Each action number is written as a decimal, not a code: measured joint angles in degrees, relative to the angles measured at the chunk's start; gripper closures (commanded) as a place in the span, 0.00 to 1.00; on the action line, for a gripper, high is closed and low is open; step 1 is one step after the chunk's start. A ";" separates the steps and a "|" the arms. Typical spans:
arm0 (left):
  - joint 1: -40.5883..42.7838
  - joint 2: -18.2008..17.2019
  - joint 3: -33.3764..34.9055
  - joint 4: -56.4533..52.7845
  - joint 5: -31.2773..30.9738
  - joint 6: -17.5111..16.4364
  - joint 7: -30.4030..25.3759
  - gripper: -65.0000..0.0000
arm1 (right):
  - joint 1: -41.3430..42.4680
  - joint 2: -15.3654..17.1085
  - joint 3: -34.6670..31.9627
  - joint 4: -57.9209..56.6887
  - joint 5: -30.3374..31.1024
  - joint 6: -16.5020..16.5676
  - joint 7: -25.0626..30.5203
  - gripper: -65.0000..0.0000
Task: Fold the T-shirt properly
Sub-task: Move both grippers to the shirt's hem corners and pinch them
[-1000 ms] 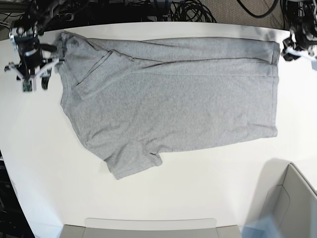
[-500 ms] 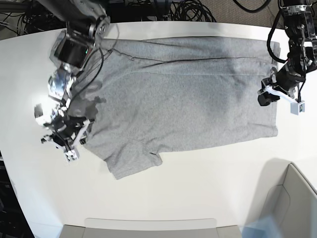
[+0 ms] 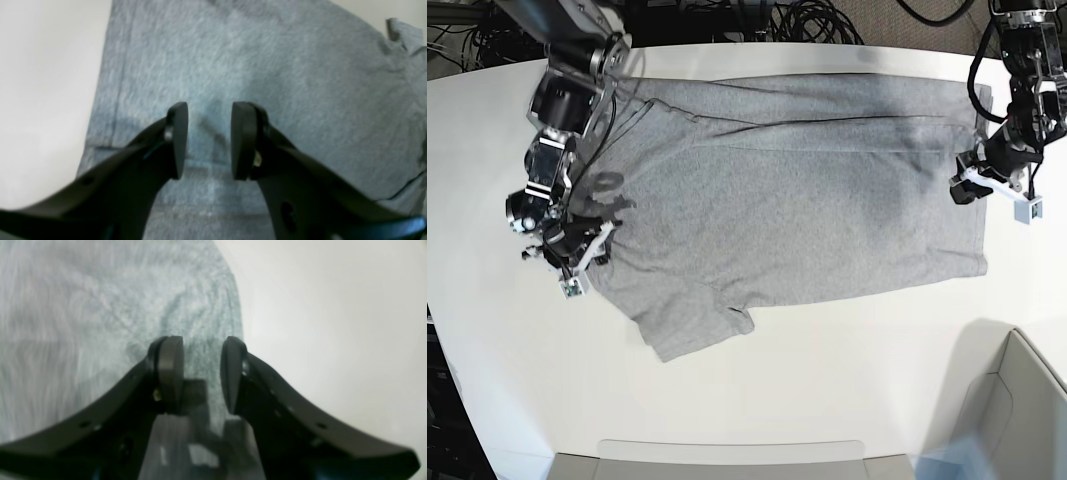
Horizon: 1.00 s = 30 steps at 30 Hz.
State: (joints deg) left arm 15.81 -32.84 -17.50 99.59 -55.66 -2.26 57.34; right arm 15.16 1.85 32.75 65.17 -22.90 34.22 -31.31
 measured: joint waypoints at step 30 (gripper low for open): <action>-1.57 2.36 0.15 -2.12 0.20 -0.15 0.00 0.65 | 22.45 1.16 0.33 -12.96 -3.91 4.90 -8.07 0.50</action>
State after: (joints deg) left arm 14.24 -30.48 -17.34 97.47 -55.46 -2.42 57.34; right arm 37.60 3.01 33.08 52.21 -26.81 39.11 -39.38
